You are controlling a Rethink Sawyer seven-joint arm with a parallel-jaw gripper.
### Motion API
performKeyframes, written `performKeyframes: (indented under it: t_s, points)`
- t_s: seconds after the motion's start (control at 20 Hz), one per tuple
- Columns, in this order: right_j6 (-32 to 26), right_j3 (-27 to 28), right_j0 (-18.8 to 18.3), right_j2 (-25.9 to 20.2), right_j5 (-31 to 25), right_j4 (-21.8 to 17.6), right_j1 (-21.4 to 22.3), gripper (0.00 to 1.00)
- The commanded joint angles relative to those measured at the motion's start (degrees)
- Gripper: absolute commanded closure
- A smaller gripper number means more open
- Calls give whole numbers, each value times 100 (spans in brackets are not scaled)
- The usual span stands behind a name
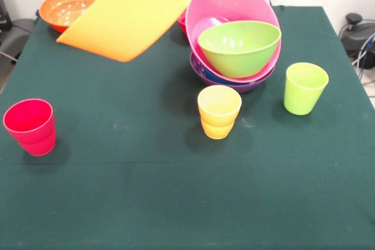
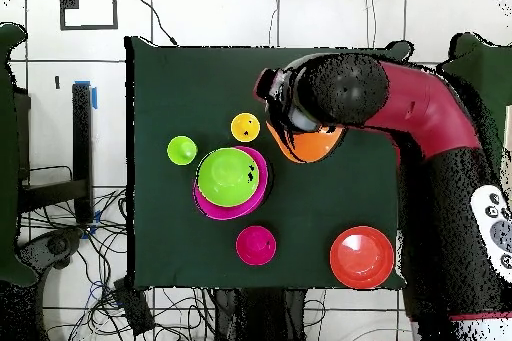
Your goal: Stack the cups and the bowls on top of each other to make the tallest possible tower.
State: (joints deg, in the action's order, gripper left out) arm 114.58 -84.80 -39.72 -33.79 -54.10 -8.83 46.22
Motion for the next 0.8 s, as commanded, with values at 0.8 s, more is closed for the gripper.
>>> performKeyframes:
  t_s: [0.8]
  points:
    - [-330, 222, 268, -57, -531, -87, 115, 100]
